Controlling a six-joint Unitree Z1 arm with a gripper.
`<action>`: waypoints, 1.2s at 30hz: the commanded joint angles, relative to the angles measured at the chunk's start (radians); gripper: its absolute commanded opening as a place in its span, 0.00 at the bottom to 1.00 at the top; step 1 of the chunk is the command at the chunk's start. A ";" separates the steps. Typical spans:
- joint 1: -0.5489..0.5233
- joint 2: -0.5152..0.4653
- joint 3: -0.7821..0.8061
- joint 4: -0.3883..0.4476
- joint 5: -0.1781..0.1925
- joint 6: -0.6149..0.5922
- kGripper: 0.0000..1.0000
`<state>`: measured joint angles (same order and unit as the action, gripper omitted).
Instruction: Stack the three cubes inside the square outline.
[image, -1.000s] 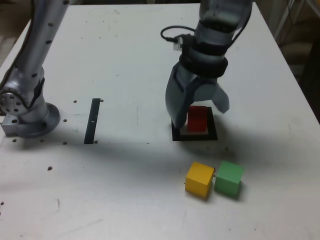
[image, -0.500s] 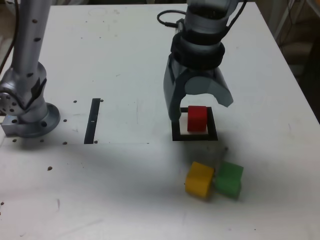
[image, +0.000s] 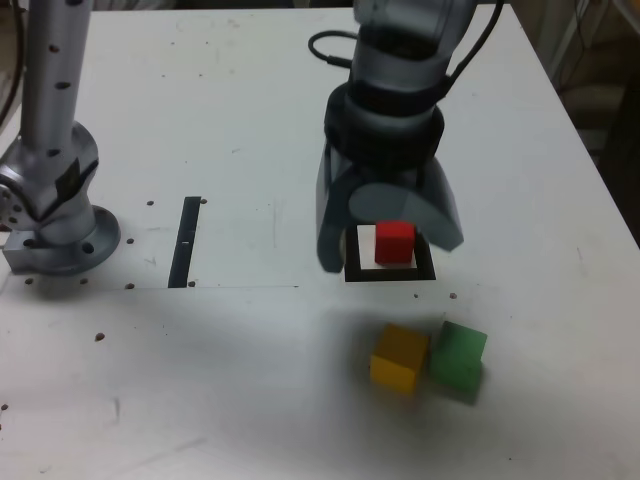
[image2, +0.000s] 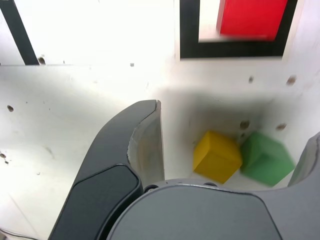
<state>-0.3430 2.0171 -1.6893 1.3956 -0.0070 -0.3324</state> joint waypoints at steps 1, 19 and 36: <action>-0.020 -0.004 -0.005 0.001 -0.004 -0.003 0.99; -0.157 0.022 -0.026 -0.001 -0.023 0.045 0.99; -0.194 0.023 -0.027 0.004 0.004 0.194 0.99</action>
<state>-0.5345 2.0437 -1.7134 1.3967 -0.0061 -0.1444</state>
